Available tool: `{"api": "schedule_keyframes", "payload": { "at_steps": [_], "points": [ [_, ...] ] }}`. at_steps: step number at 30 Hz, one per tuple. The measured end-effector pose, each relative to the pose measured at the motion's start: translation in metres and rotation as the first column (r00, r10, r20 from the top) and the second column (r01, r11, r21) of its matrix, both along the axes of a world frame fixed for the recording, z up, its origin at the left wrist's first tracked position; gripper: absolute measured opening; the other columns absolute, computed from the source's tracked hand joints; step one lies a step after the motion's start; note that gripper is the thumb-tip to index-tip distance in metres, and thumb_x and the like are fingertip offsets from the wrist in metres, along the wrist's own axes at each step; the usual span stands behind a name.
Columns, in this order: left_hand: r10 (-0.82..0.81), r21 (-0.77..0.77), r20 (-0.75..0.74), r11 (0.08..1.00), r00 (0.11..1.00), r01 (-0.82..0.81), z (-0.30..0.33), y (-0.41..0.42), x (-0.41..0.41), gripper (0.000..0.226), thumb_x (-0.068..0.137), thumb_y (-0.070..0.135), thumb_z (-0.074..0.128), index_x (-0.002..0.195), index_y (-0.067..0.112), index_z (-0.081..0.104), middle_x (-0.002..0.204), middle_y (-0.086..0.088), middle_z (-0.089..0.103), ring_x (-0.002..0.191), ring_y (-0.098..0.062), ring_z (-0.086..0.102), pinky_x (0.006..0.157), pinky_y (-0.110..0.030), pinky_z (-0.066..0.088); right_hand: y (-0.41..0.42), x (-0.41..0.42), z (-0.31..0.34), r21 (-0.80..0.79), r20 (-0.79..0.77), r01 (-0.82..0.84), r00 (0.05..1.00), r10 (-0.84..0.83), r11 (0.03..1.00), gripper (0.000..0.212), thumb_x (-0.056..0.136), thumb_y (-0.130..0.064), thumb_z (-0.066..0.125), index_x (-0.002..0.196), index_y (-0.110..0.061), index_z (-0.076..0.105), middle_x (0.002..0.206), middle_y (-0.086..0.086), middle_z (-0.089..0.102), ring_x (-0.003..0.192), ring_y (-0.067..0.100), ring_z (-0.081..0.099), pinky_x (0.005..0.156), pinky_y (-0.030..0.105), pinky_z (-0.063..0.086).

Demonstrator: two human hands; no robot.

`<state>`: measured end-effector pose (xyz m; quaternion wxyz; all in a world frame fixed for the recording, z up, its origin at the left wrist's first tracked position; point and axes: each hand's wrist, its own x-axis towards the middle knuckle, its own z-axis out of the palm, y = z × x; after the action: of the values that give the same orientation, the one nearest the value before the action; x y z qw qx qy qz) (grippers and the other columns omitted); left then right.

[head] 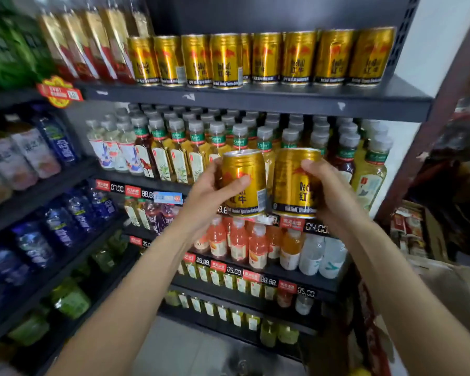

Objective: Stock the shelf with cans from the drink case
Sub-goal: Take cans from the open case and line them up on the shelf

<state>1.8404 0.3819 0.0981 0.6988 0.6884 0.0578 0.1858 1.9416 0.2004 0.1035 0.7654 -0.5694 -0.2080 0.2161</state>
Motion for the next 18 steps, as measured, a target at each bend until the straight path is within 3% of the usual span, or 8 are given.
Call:
{"api": "schedule_keyframes", "payload": {
  "at_steps": [4,7,11,13,16,18],
  "points": [
    [0.118,0.158,0.155,0.977,0.981,-0.143,0.041,0.036,0.021,0.080,0.059,0.041,0.084,0.127,0.016,0.050,0.121,-0.002,0.060,0.111,-0.015,0.058,0.096,-0.032,0.046,0.030,0.003,0.044,0.018,0.165,0.087,0.982,-0.089,0.996,0.049,0.071,-0.033,0.071,0.114,-0.017,0.054,0.100,-0.002,0.068,0.091,0.011,0.068,0.077,0.027,0.054],
    [0.126,0.202,0.267,0.962,0.956,-0.183,0.081,0.051,0.044,0.077,0.060,0.041,0.082,0.126,0.020,0.049,0.121,0.001,0.059,0.112,-0.013,0.057,0.096,-0.031,0.047,0.043,0.013,0.075,0.028,0.278,0.137,0.950,-0.140,0.990,0.053,0.075,-0.032,0.072,0.122,-0.016,0.051,0.116,0.003,0.064,0.102,0.015,0.066,0.087,0.033,0.053],
    [0.158,0.412,0.385,0.852,0.909,-0.322,0.129,0.057,0.082,0.068,0.072,0.042,0.077,0.130,0.024,0.046,0.122,0.010,0.054,0.111,-0.005,0.051,0.084,-0.010,0.040,0.053,0.037,0.110,0.103,0.376,0.263,0.883,-0.282,0.959,0.021,0.084,-0.023,0.066,0.099,-0.029,0.053,0.101,-0.012,0.064,0.091,0.000,0.065,0.079,0.021,0.051],
    [0.174,0.507,0.410,0.773,0.895,-0.382,0.146,0.057,0.104,0.068,0.073,0.045,0.075,0.130,0.022,0.046,0.116,0.013,0.052,0.106,-0.002,0.049,0.080,-0.005,0.037,0.055,0.052,0.125,0.127,0.415,0.339,0.835,-0.361,0.932,0.024,0.083,-0.023,0.069,0.097,-0.030,0.050,0.098,-0.015,0.061,0.086,-0.006,0.063,0.073,0.016,0.050],
    [0.169,0.622,0.445,0.648,0.880,-0.439,0.159,0.057,0.138,0.069,0.071,0.048,0.076,0.127,0.020,0.048,0.118,0.007,0.057,0.107,-0.008,0.053,0.092,-0.022,0.045,0.056,0.077,0.142,0.131,0.496,0.448,0.743,-0.450,0.884,0.041,0.078,-0.030,0.075,0.111,-0.020,0.053,0.096,-0.012,0.061,0.082,-0.006,0.062,0.067,0.011,0.048],
    [0.157,0.698,0.458,0.546,0.875,-0.464,0.164,0.056,0.154,0.066,0.069,0.046,0.077,0.122,0.019,0.049,0.114,0.006,0.056,0.105,-0.010,0.053,0.089,-0.025,0.044,0.055,0.094,0.149,0.126,0.528,0.487,0.704,-0.474,0.864,0.051,0.074,-0.033,0.077,0.117,-0.016,0.054,0.099,-0.007,0.063,0.089,0.003,0.064,0.071,0.017,0.051]
  ]
}}
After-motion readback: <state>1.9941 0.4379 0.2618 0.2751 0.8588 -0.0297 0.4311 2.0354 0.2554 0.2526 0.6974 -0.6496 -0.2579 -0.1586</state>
